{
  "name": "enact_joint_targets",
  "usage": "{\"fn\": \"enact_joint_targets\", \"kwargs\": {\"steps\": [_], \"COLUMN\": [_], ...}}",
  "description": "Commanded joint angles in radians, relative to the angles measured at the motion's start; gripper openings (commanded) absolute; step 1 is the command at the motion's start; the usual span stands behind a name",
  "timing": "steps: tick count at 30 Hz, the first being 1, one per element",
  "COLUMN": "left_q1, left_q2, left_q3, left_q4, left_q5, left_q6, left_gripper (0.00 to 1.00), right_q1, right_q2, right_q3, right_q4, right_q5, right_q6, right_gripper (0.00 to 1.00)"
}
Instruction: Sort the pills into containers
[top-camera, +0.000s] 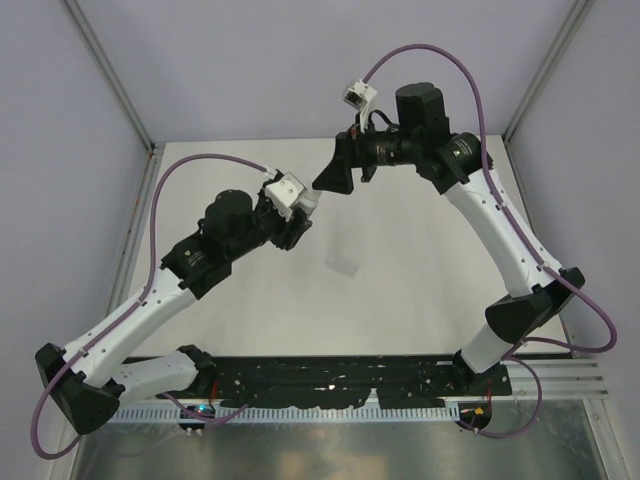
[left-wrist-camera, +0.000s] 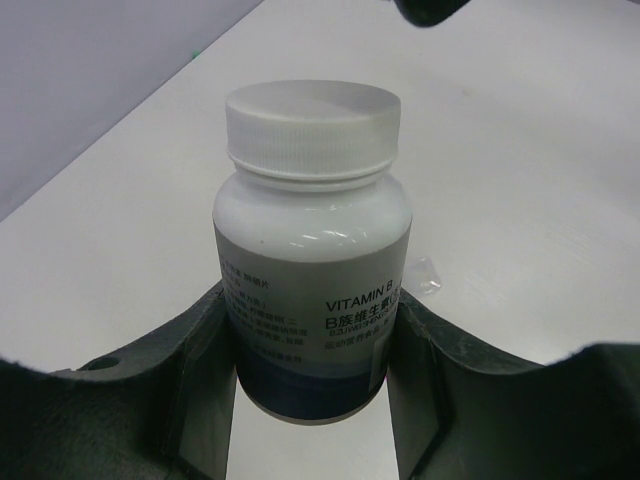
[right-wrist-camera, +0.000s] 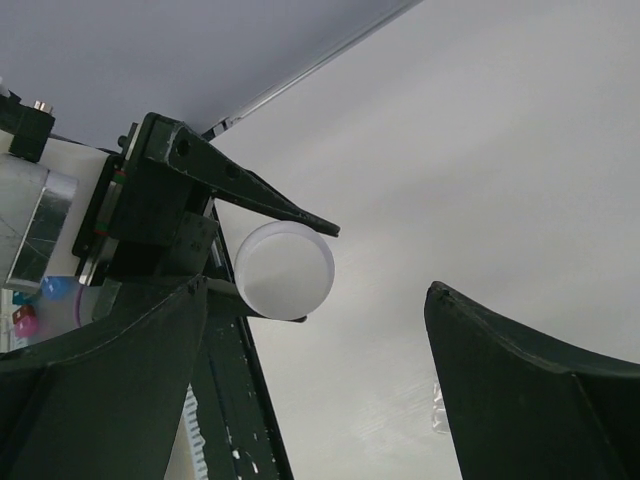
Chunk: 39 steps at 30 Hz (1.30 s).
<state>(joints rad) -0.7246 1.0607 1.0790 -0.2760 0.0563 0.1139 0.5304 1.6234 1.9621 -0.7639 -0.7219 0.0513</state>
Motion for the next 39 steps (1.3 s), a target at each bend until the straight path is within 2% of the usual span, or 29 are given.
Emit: {"fn": "enact_joint_targets", "kwargs": {"steps": [1, 16, 22, 28, 32, 39], "left_q1": [-0.004, -0.004, -0.004, -0.004, -0.004, 0.011], "left_q2": [0.007, 0.018, 0.013, 0.009, 0.001, -0.042], "left_q3": [0.027, 0.045, 0.045, 0.042, 0.038, -0.013], "left_q4": [0.086, 0.087, 0.086, 0.089, 0.090, 0.103], "left_q5": [-0.019, -0.010, -0.004, -0.007, -0.010, 0.157], "left_q6": [-0.048, -0.082, -0.085, -0.080, -0.074, -0.034], "left_gripper": [0.00, 0.00, 0.00, 0.00, 0.00, 0.00], "right_q1": [0.002, 0.029, 0.033, 0.040, 0.045, 0.045], "right_q2": [-0.011, 0.032, 0.038, 0.038, 0.030, -0.019], "right_q3": [-0.022, -0.071, -0.075, -0.086, -0.091, -0.103], "right_q4": [0.144, 0.172, 0.172, 0.170, 0.163, 0.101], "right_q5": [-0.077, -0.099, -0.112, -0.128, -0.140, -0.192], "right_q6": [0.090, 0.104, 0.101, 0.093, 0.072, -0.088], "right_gripper": [0.93, 0.84, 0.70, 0.48, 0.37, 0.28]}}
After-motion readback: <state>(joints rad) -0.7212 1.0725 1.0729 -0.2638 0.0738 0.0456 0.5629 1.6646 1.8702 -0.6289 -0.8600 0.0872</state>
